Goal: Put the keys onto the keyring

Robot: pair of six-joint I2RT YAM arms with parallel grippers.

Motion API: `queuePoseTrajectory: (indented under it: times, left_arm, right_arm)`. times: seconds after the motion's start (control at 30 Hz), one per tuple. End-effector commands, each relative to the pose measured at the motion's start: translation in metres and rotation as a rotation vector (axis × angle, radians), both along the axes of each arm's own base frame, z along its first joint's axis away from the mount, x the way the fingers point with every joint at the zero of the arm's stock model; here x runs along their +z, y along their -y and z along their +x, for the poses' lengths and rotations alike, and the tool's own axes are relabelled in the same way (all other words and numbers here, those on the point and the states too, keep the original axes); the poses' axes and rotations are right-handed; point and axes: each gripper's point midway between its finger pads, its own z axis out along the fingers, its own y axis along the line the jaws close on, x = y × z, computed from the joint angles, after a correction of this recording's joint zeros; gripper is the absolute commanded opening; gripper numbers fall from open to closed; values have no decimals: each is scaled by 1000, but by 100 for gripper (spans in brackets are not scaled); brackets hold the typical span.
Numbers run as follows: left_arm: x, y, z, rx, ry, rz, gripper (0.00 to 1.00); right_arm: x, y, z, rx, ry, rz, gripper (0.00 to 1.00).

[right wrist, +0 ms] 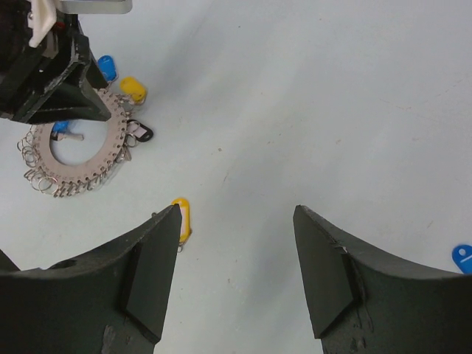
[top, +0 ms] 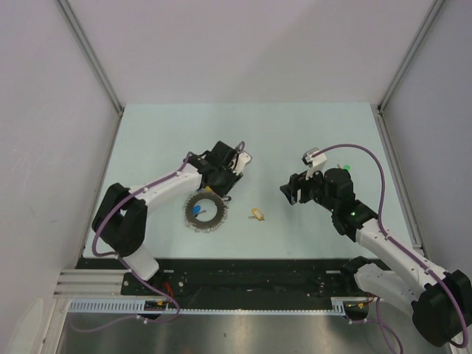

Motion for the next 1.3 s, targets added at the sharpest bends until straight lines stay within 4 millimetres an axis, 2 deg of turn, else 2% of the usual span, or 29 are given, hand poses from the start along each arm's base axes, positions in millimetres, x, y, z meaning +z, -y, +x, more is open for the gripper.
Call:
queuePoseTrajectory:
  times: [0.0,0.13,0.23,0.27,0.37,0.4,0.47,0.5,0.53,0.6,0.63,0.7,0.73,0.77,0.8,0.83,0.87,1.03,1.13,1.17,1.23,1.27]
  left_arm:
    - [2,8,-27,-118,-79,-78,45]
    - [-7,-2,-38,-109,-144,-73,45]
    - [-2,1,-43,-80,-131,-133,44]
    - [7,2,-42,-74,-101,-164,45]
    - [17,-3,-39,-11,-51,-234,47]
    - [29,-7,-42,13,-19,-272,47]
    - [45,-13,-34,58,57,-324,49]
    - [56,-19,-36,81,99,-356,50]
    - [66,-25,-30,100,148,-376,51]
    - [72,-38,-31,160,202,-391,55]
    - [90,-45,-32,174,265,-420,57]
    - [96,-56,-33,201,332,-424,63]
    - [109,-63,-35,210,388,-442,65]
    - [115,-68,-35,225,425,-446,68]
    - [111,-75,-38,242,444,-433,70]
    - [114,-79,-38,254,467,-434,73]
    - [122,-84,-42,263,504,-451,78]
    - [131,-100,-45,301,600,-452,96]
    - [140,-100,-46,301,625,-470,100]
    - [140,-102,-46,304,628,-469,100]
    - [140,-105,-46,296,635,-443,100]
    - [139,-105,-47,296,632,-443,100]
  right_arm:
    - [9,-5,0,31,40,16,67]
    - [10,-8,-2,51,38,25,67]
    - [10,-17,-7,95,18,56,67]
    - [9,-24,-11,127,-10,85,68]
    - [5,-42,-20,201,-73,150,67]
    - [-4,-50,-22,209,-138,178,67]
    - [-4,-64,-25,252,-170,226,67]
    - [-14,-76,-29,265,-235,246,67]
    - [-16,-84,-30,273,-257,261,66]
    - [-20,-103,-32,298,-289,276,65]
    - [-31,-114,-29,287,-353,283,65]
    - [-35,-132,-30,301,-392,306,63]
    - [-45,-142,-26,289,-431,324,61]
    - [-47,-147,-23,272,-442,335,60]
    - [-52,-154,-23,269,-458,340,57]
    - [-63,-162,-23,264,-479,337,57]
    - [-64,-169,-21,248,-504,358,56]
    - [-88,-192,-14,212,-600,434,50]
    - [-92,-203,-11,200,-627,480,43]
    - [-102,-206,-12,184,-666,487,40]
    - [-103,-210,-8,172,-656,513,36]
    - [-109,-212,-8,158,-670,517,33]
